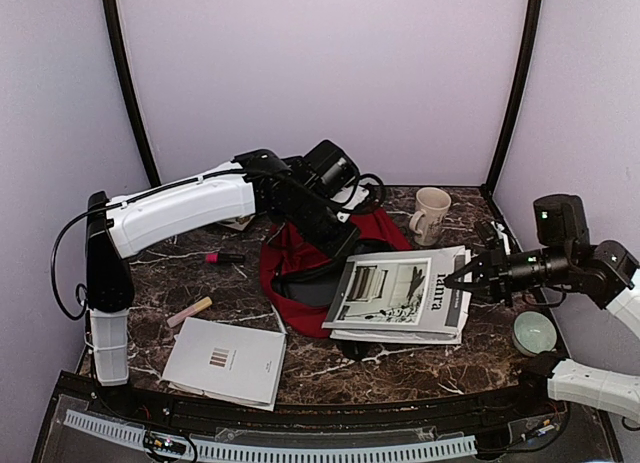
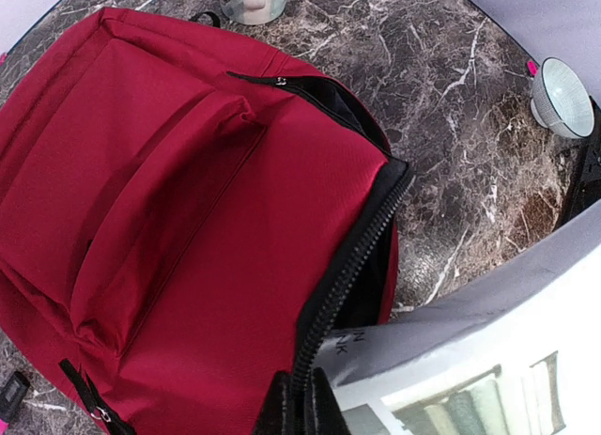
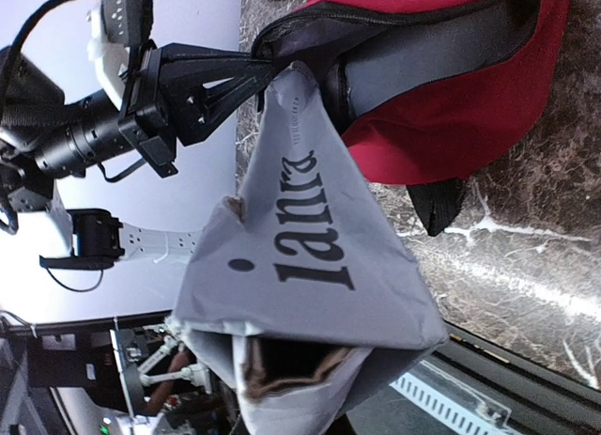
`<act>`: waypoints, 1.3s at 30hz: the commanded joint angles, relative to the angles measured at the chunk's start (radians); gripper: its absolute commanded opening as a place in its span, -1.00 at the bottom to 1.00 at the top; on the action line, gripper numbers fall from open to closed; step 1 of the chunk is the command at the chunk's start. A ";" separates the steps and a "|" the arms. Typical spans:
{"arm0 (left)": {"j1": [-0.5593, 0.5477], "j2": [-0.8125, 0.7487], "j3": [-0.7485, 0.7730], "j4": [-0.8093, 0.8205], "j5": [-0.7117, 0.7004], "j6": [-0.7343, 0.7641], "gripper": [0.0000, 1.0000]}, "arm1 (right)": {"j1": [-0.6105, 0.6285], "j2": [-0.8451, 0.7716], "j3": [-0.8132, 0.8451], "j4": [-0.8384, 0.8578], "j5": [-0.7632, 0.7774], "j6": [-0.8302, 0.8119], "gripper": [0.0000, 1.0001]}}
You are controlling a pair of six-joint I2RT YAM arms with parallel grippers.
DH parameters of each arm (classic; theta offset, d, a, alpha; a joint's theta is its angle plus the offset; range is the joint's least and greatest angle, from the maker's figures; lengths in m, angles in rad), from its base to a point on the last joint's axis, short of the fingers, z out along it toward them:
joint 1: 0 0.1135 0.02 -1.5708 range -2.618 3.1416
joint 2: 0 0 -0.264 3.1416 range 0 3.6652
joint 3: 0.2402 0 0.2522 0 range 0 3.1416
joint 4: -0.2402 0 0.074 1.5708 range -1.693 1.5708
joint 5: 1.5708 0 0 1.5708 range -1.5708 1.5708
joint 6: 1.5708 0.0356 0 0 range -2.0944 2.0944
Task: Pack the student bag
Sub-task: Place the book in the largest pocket of the bag.
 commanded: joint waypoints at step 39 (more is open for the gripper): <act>-0.007 -0.176 -0.040 0.089 0.250 -0.032 -1.00 | 0.326 0.329 -0.154 0.770 0.823 0.536 -1.00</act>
